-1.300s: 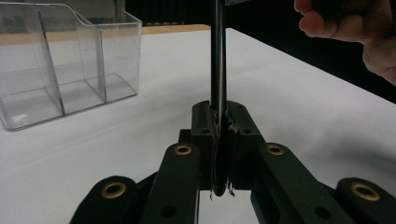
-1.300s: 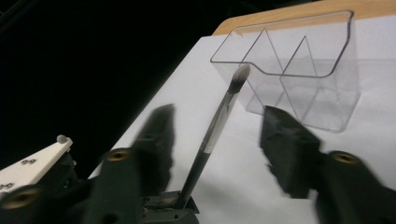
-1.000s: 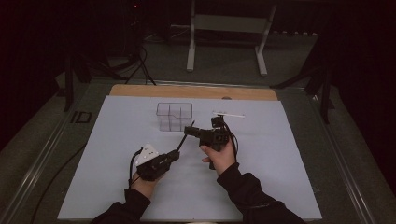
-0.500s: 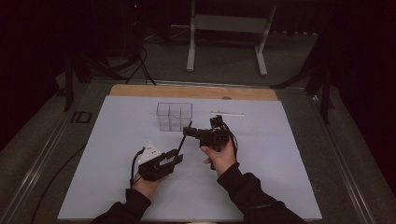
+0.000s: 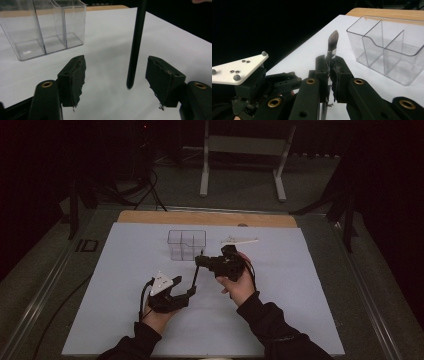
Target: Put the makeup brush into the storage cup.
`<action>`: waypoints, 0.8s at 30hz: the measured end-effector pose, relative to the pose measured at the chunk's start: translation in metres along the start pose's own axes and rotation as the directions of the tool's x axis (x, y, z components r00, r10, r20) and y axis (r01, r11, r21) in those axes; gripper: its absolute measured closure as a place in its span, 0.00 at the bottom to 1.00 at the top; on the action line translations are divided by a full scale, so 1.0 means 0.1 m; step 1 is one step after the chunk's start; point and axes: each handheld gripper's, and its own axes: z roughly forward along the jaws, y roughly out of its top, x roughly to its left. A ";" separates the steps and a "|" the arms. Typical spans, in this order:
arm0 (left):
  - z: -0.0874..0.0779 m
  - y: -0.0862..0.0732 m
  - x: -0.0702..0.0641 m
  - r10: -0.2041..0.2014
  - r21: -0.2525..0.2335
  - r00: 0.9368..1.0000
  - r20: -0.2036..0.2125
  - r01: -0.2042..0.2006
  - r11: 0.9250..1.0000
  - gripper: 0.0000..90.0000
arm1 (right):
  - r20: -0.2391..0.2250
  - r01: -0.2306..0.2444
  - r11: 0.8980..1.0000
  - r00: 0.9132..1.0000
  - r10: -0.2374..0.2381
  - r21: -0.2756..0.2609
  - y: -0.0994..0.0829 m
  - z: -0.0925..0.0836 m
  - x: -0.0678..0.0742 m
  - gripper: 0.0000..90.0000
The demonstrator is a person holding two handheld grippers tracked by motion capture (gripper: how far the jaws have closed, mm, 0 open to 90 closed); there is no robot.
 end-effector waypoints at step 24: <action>0.04 -0.01 -0.02 0.023 0.017 0.998 0.053 -0.024 1.000 0.06 | 0.114 0.210 0.977 0.972 -0.204 -0.043 0.53 -0.36 0.02 0.94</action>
